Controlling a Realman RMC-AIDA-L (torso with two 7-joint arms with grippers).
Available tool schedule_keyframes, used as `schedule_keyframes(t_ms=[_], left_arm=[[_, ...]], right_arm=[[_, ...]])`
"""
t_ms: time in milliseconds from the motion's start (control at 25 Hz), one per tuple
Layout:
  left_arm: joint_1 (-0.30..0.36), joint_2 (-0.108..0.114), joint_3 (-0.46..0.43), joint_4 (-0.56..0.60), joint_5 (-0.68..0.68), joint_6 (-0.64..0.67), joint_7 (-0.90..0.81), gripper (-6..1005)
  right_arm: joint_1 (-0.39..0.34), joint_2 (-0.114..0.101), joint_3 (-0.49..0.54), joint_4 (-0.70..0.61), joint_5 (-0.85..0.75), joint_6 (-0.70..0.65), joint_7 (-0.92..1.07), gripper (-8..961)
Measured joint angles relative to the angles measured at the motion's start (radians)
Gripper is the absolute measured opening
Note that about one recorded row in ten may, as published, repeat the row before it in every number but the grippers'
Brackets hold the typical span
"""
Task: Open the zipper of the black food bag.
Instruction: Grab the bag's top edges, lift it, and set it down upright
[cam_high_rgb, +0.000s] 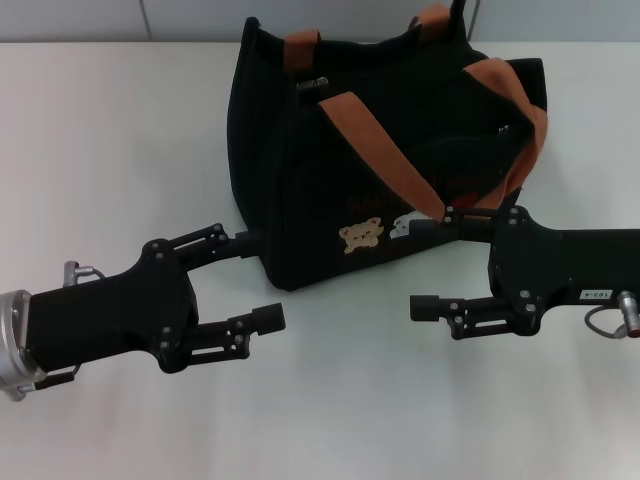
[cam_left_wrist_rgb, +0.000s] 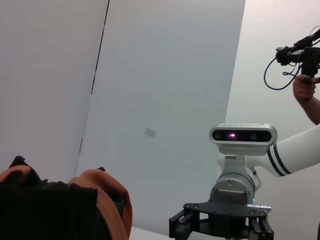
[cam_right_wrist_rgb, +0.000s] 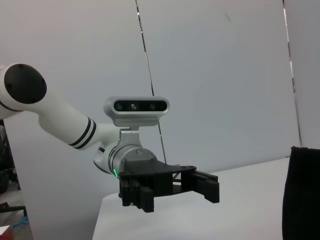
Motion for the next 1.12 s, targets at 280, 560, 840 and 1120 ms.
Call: schedule_keyframes(t_ms=[280,560,840,1120], left_arm=[[0.008,0.000,0.000,-0.003,0.000,-0.002,-0.002,809],[0.014,0.000,-0.003,-0.004,0.000,-0.009,-0.005,809],[0.034,-0.005,-0.029,-0.008,-0.009,-0.111,0.003,808],[-0.011,-0.008,-0.087,-0.087,-0.044,-0.309,0.005,808]], right_arm=[[0.000,0.004,0.000,0.000,0.000,-0.003,0.000,806],[0.000,0.006,0.000,0.000,0.000,-0.004,0.000,806],[-0.032,0.002,0.010,0.000,0.004,0.003,-0.005,806],[-0.070,-0.004,0.039,0.000,0.008,0.035,-0.004,805]])
